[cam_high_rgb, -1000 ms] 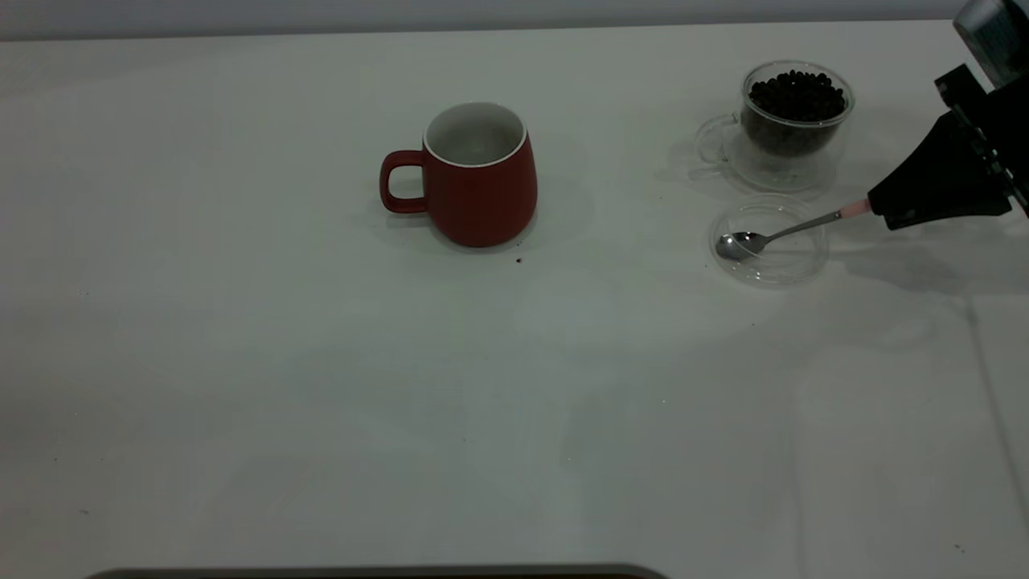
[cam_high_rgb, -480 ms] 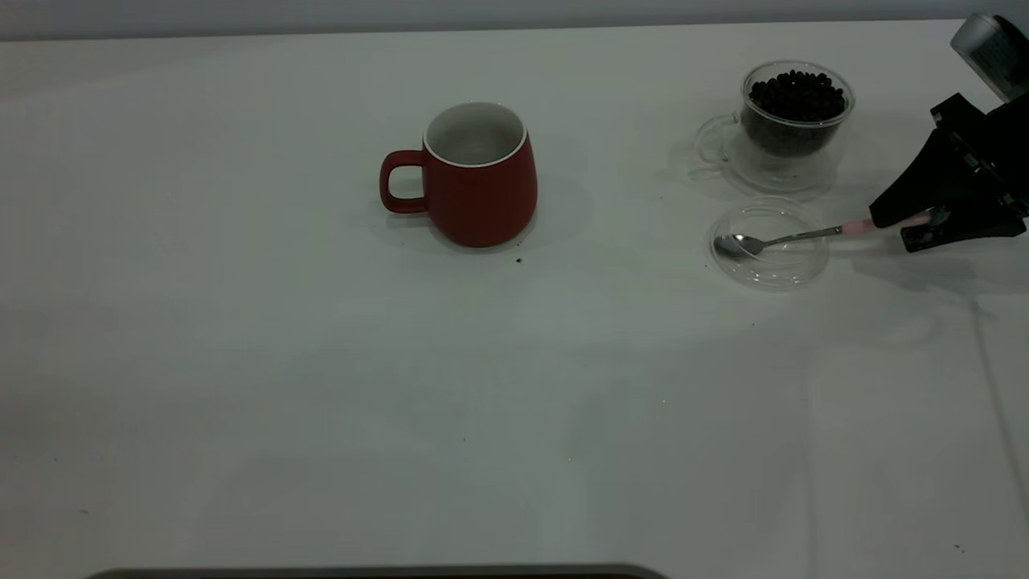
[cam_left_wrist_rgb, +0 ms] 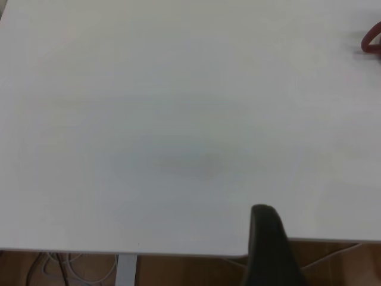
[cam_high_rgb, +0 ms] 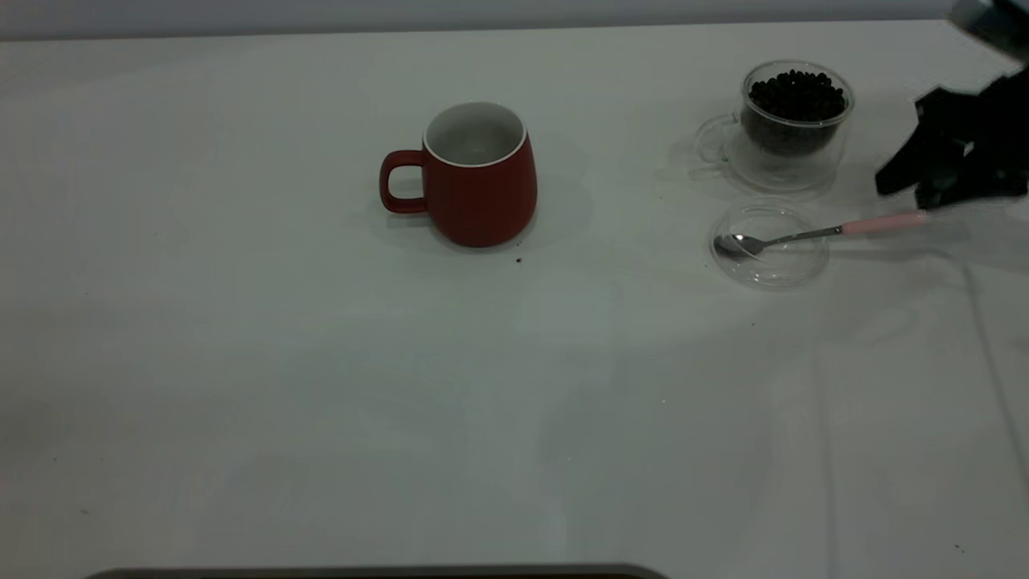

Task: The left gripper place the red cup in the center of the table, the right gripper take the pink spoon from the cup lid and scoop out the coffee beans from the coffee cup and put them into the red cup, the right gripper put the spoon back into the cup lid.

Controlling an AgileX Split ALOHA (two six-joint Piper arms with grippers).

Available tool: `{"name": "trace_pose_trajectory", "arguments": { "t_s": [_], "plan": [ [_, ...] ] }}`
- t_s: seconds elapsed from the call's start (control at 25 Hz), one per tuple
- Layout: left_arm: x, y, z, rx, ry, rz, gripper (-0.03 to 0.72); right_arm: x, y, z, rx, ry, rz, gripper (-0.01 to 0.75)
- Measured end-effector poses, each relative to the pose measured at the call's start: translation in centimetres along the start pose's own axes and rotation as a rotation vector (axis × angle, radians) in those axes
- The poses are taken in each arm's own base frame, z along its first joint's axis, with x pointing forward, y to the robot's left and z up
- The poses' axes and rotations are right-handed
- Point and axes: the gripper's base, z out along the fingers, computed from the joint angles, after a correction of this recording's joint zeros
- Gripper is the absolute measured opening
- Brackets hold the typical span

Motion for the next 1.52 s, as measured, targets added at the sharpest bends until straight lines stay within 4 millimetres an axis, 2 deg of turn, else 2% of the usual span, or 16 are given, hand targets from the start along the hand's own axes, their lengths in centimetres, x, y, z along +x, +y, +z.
{"name": "trace_pose_trajectory", "arguments": {
  "t_s": [0.2, 0.32, 0.4, 0.52, 0.64, 0.72, 0.8, 0.88, 1.0, 1.08, 1.16, 1.36, 1.52],
  "plan": [
    [0.0, 0.0, 0.0, 0.000, 0.000, 0.000, 0.505, -3.1, 3.7, -4.2, -0.013, -0.100, -0.092, 0.444],
    [0.0, 0.0, 0.0, 0.000, 0.000, 0.000, 0.505, -4.0, 7.2, -7.3, -0.147, -0.090, -0.080, 0.425],
    [0.0, 0.0, 0.0, 0.000, 0.000, 0.000, 0.505, -3.9, 10.3, -9.5, -0.271, -0.035, -0.106, 0.416],
    [0.0, 0.0, 0.0, 0.000, 0.000, 0.000, 0.505, -2.5, 15.0, -12.8, -0.404, 0.129, -0.269, 0.406],
    [0.0, 0.0, 0.0, 0.000, 0.000, 0.000, 0.505, -0.9, 18.2, -15.8, -0.268, 0.283, -0.372, 0.397],
    [0.0, 0.0, 0.0, 0.000, 0.000, 0.000, 0.505, 0.1, 19.4, -17.8, -0.049, 0.354, -0.375, 0.397],
    [0.0, 0.0, 0.0, 0.000, 0.000, 0.000, 0.505, 0.9, 21.2, -19.3, 0.123, 0.358, -0.315, 0.397],
    [0.0, 0.0, 0.0, 0.000, 0.000, 0.000, 0.505, 1.6, 22.7, -20.9, 0.257, 0.331, -0.333, 0.397],
    [0.0, 0.0, 0.0, 0.000, 0.000, 0.000, 0.505, 3.0, 25.0, -22.5, 0.293, 0.284, -0.366, 0.397],
    [0.0, 0.0, 0.0, 0.000, 0.000, 0.000, 0.505, 4.4, 25.5, -23.4, 0.265, 0.275, -0.359, 0.397],
    [0.0, 0.0, 0.0, 0.000, 0.000, 0.000, 0.505, 6.2, 25.2, -24.5, 0.250, 0.275, -0.345, 0.397],
    [0.0, 0.0, 0.0, 0.000, 0.000, 0.000, 0.505, 12.4, 22.5, -24.6, 0.274, 0.380, -0.326, 0.397],
    [0.0, 0.0, 0.0, 0.000, 0.000, 0.000, 0.505, 17.2, 20.4, -25.4, 0.308, 0.403, -0.333, 0.396]
  ]
}}
